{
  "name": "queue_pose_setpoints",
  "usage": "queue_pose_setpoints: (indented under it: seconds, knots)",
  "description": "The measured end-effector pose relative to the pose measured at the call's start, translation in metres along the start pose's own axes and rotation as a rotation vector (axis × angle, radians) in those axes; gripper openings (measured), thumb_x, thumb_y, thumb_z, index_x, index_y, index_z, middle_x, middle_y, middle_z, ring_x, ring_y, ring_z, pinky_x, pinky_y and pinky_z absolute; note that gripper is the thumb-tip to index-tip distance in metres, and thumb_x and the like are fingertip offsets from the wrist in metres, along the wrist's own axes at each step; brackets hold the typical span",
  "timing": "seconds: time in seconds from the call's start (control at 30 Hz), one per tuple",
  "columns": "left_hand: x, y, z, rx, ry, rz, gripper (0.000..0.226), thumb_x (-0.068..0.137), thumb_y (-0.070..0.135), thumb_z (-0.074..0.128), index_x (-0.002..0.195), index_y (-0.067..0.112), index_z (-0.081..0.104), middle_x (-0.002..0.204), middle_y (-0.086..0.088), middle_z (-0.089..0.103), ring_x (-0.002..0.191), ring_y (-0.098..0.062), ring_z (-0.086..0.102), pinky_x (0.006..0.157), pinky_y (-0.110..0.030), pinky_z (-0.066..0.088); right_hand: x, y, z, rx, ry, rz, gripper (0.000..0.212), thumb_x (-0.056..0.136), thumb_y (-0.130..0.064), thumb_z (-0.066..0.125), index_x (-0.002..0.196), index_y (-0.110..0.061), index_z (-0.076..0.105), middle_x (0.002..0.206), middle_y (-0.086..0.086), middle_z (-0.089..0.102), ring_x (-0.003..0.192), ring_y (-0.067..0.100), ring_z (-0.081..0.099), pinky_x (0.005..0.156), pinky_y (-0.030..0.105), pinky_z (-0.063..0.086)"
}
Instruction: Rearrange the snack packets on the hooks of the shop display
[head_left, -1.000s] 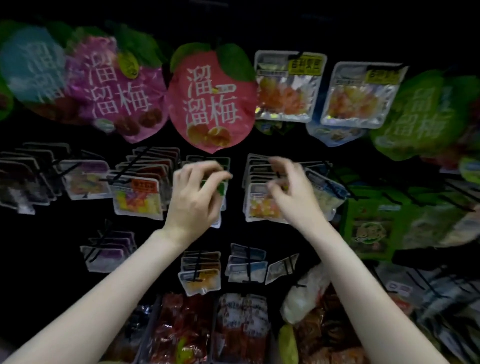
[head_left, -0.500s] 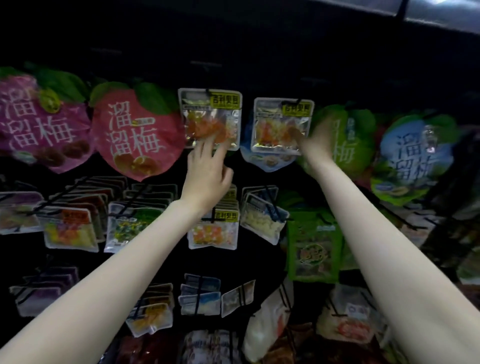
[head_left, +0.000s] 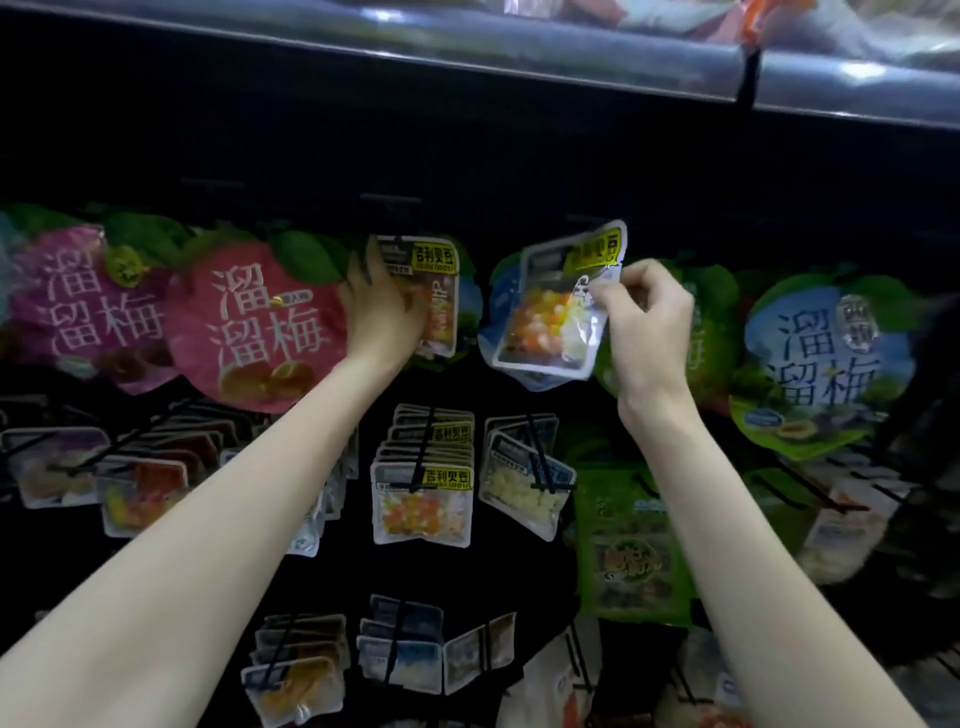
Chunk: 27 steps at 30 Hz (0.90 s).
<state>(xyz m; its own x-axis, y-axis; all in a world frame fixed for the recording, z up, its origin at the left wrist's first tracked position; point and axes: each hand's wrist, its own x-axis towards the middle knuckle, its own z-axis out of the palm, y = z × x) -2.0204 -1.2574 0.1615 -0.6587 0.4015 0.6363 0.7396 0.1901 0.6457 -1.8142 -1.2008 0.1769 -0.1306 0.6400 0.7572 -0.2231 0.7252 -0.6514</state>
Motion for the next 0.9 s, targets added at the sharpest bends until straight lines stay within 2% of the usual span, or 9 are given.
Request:
queue_pose_setpoints:
  seconds: [0.07, 0.17, 0.23, 0.37, 0.43, 0.5, 0.7, 0.8, 0.9]
  knots:
    - [0.000, 0.003, -0.001, 0.058, 0.015, 0.039, 0.071, 0.094, 0.019, 0.048, 0.149, 0.016, 0.005, 0.154, -0.017, 0.008, 0.136, -0.042, 0.012, 0.109, -0.049, 0.021, -0.012, -0.013, -0.001, -0.069, 0.001, -0.181, 0.024, 0.086, -0.005, 0.055, 0.066, -0.013, 0.044, 0.063, -0.002, 0.044, 0.058, 0.006, 0.039, 0.056, 0.019, 0.032]
    - [0.004, 0.004, -0.003, 0.111, -0.005, 0.140, 0.066, 0.094, 0.019, 0.046, 0.149, 0.018, 0.009, 0.156, -0.011, 0.005, 0.137, -0.041, 0.012, 0.109, -0.047, 0.019, -0.019, -0.020, 0.009, -0.241, -0.078, -0.326, 0.019, 0.086, -0.005, 0.054, 0.069, -0.004, 0.047, 0.064, 0.009, 0.048, 0.058, 0.016, 0.043, 0.054, 0.019, 0.031]
    - [0.011, 0.003, -0.006, 0.106, -0.022, 0.171, 0.059, 0.094, 0.015, 0.045, 0.147, 0.015, 0.019, 0.156, -0.007, 0.009, 0.138, -0.038, 0.012, 0.110, -0.044, 0.019, -0.015, -0.016, 0.016, -0.333, -0.145, -0.323, 0.019, 0.087, -0.006, 0.055, 0.070, -0.006, 0.045, 0.066, 0.009, 0.049, 0.059, 0.019, 0.044, 0.054, 0.018, 0.032]
    - [0.022, 0.000, -0.015, 0.065, 0.048, 0.231, 0.039, 0.090, 0.002, 0.045, 0.129, 0.005, 0.047, 0.139, -0.018, 0.041, 0.134, -0.034, 0.027, 0.108, -0.042, 0.029, -0.012, 0.000, 0.020, -0.527, -0.258, -0.273, 0.017, 0.087, -0.007, 0.054, 0.073, -0.009, 0.044, 0.074, 0.008, 0.049, 0.067, 0.021, 0.047, 0.058, 0.026, 0.035]
    - [0.026, -0.002, -0.019, 0.062, 0.107, 0.262, 0.030, 0.090, 0.001, 0.047, 0.119, 0.005, 0.054, 0.128, -0.020, 0.048, 0.123, -0.035, 0.040, 0.099, -0.041, 0.038, -0.015, 0.008, 0.019, -0.626, -0.331, -0.236, 0.014, 0.088, -0.009, 0.053, 0.075, -0.010, 0.047, 0.079, 0.008, 0.049, 0.071, 0.022, 0.047, 0.060, 0.033, 0.035]
    - [0.029, -0.003, -0.022, 0.088, 0.134, 0.300, 0.024, 0.091, 0.004, 0.049, 0.114, 0.006, 0.055, 0.118, -0.017, 0.055, 0.113, -0.033, 0.048, 0.087, -0.036, 0.041, -0.017, 0.013, 0.019, -0.648, -0.375, -0.183, 0.012, 0.088, -0.010, 0.053, 0.077, -0.009, 0.050, 0.082, 0.008, 0.049, 0.074, 0.022, 0.047, 0.059, 0.030, 0.031]
    - [0.013, -0.002, -0.044, -0.447, 0.073, 0.152, 0.010, 0.091, 0.007, 0.056, 0.097, 0.013, 0.060, 0.098, -0.001, 0.062, 0.093, -0.011, 0.056, 0.066, -0.002, 0.039, -0.018, 0.004, 0.029, -0.552, -0.316, -0.128, 0.011, 0.090, -0.008, 0.054, 0.079, -0.010, 0.052, 0.084, 0.006, 0.051, 0.075, 0.017, 0.045, 0.059, 0.017, 0.030]
    - [-0.004, -0.004, -0.063, -0.605, 0.040, 0.175, 0.011, 0.089, 0.010, 0.059, 0.092, 0.021, 0.062, 0.091, 0.008, 0.063, 0.090, -0.009, 0.059, 0.072, -0.014, 0.047, -0.018, -0.007, 0.032, -0.485, -0.296, -0.170, 0.013, 0.089, -0.006, 0.056, 0.078, -0.011, 0.050, 0.084, 0.007, 0.051, 0.074, 0.015, 0.046, 0.062, 0.014, 0.032]
    - [-0.013, -0.001, -0.083, -0.643, -0.011, 0.217, 0.015, 0.088, 0.009, 0.061, 0.088, 0.024, 0.063, 0.088, 0.013, 0.064, 0.084, 0.000, 0.062, 0.073, -0.019, 0.053, -0.016, -0.012, 0.029, -0.447, -0.393, -0.194, 0.012, 0.087, -0.006, 0.058, 0.076, -0.007, 0.053, 0.077, 0.009, 0.055, 0.066, 0.009, 0.048, 0.062, 0.019, 0.035]
